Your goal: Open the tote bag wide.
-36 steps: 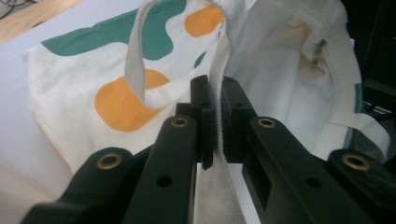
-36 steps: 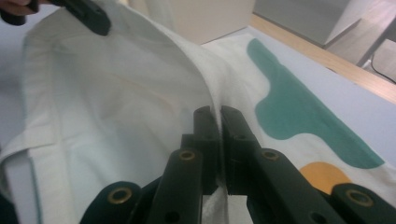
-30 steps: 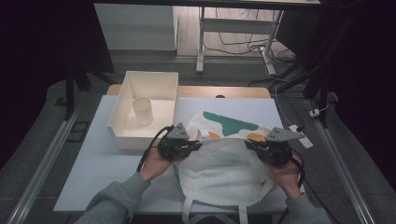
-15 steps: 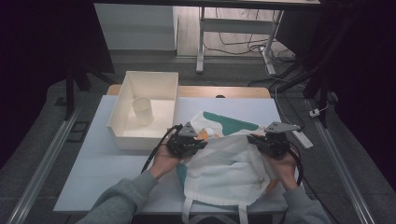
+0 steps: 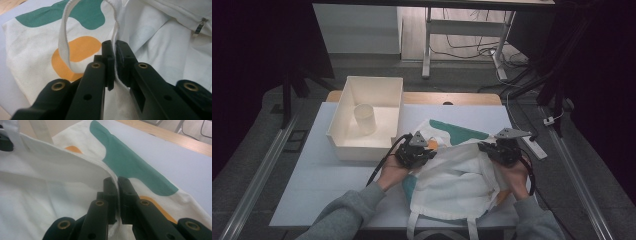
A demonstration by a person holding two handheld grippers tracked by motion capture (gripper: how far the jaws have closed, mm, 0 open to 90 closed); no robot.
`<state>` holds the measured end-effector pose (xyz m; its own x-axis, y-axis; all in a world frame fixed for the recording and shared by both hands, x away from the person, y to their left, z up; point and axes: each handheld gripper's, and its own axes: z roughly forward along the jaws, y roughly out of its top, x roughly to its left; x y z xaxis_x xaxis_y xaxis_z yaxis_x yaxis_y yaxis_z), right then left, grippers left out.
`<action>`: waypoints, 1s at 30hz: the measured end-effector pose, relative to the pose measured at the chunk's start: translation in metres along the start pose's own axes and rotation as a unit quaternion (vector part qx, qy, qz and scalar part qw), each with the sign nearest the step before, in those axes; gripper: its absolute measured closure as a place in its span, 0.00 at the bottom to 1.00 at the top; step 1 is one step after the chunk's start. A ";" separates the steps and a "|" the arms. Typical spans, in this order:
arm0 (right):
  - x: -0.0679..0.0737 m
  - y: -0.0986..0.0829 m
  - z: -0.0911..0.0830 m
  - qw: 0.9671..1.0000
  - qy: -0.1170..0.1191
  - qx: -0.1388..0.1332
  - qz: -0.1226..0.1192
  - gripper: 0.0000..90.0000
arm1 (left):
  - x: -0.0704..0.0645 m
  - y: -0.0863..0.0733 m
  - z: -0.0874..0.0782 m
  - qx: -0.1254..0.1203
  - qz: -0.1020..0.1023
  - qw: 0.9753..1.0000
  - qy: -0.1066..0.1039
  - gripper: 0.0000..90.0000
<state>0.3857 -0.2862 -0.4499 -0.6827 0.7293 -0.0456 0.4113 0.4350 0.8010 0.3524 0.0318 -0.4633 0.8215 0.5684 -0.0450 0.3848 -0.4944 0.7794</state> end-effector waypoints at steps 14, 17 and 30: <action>-0.016 -0.007 0.025 0.999 -0.018 0.043 0.009 0.95 | 0.007 -0.002 0.033 0.029 -0.010 0.999 0.009 0.93; -0.018 -0.009 0.031 0.998 -0.021 0.052 0.009 0.95 | 0.008 -0.003 0.036 0.032 -0.012 0.999 0.010 0.93; -0.022 -0.016 0.041 0.997 -0.016 0.071 0.014 0.94 | 0.013 -0.006 0.045 0.041 -0.022 0.999 0.003 0.93</action>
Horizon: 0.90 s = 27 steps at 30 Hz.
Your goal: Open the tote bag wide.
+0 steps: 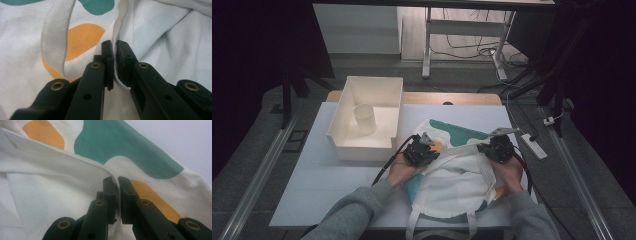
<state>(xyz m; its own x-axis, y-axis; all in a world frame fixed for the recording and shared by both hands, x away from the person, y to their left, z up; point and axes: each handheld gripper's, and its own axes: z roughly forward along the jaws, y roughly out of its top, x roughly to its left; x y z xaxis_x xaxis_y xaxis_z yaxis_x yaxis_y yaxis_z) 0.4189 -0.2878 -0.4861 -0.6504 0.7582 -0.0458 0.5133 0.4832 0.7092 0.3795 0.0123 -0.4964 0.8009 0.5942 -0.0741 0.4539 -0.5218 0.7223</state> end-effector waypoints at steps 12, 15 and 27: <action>0.008 0.007 -0.022 0.999 -0.031 -0.028 -0.012 0.49 | 0.004 -0.002 -0.001 0.000 -0.009 1.000 -0.011 0.92; 0.016 0.015 -0.042 0.998 -0.021 -0.047 -0.022 0.42 | 0.004 -0.002 -0.001 0.001 -0.007 1.000 -0.012 0.92; 0.080 0.018 -0.072 0.991 0.089 -0.058 -0.080 0.41 | 0.003 -0.003 -0.002 -0.001 -0.005 1.000 -0.013 0.92</action>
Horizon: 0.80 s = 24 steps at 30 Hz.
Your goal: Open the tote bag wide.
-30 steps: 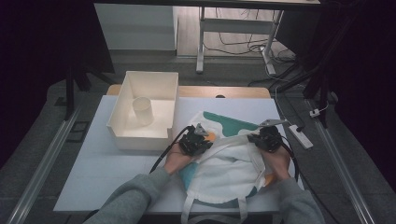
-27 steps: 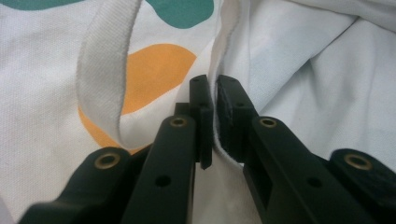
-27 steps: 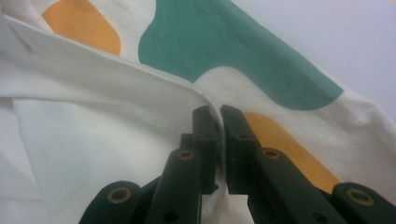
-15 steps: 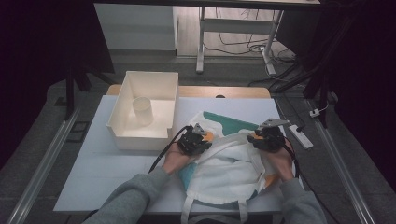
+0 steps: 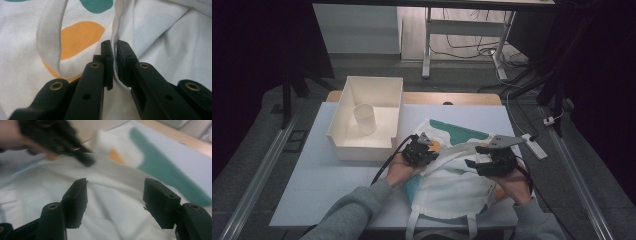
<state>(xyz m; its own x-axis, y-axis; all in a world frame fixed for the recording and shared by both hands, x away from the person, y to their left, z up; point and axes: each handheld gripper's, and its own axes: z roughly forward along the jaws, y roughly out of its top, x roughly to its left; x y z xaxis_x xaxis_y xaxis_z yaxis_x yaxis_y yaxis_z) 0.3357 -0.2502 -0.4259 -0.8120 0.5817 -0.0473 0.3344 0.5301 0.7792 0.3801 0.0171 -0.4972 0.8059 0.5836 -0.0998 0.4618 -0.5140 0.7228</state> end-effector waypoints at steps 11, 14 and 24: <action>0.029 -0.003 0.038 0.995 0.056 0.069 -0.033 0.40 | 0.001 -0.001 0.000 -0.002 -0.001 1.000 -0.004 0.92; 0.031 -0.004 0.042 0.995 0.059 0.075 -0.035 0.40 | 0.001 -0.001 0.000 -0.001 -0.001 1.000 -0.004 0.92; 0.040 -0.006 0.062 0.991 0.067 0.108 -0.052 0.43 | 0.001 -0.001 0.000 -0.001 -0.002 1.000 -0.004 0.92</action>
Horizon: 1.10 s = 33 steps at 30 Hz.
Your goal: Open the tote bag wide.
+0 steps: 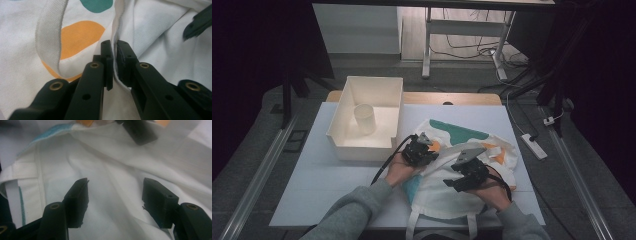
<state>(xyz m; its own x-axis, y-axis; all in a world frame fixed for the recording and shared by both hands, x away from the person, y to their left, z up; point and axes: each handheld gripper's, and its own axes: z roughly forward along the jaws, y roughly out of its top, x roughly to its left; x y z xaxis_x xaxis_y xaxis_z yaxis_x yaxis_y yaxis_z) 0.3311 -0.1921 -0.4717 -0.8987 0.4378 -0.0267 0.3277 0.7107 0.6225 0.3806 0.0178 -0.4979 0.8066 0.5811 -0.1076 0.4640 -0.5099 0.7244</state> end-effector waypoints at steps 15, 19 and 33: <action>0.004 -0.004 0.026 0.998 0.001 0.067 -0.013 0.57 | 0.000 0.000 0.000 0.000 0.002 1.000 0.000 0.92; 0.004 -0.005 0.027 0.997 0.001 0.070 -0.014 0.67 | 0.000 0.000 -0.001 -0.001 0.002 1.000 0.000 0.92; 0.009 -0.008 0.032 0.996 -0.029 0.081 -0.033 0.98 | -0.001 0.000 -0.001 -0.001 0.005 1.000 0.003 0.91</action>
<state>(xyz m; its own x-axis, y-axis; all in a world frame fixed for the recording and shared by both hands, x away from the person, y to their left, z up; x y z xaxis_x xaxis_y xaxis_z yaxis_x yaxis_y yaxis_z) 0.3299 -0.1761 -0.5016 -0.9031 0.4149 -0.1111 0.3155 0.8162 0.4839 0.3795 0.0181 -0.4969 0.8090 0.5798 -0.0970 0.4556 -0.5141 0.7267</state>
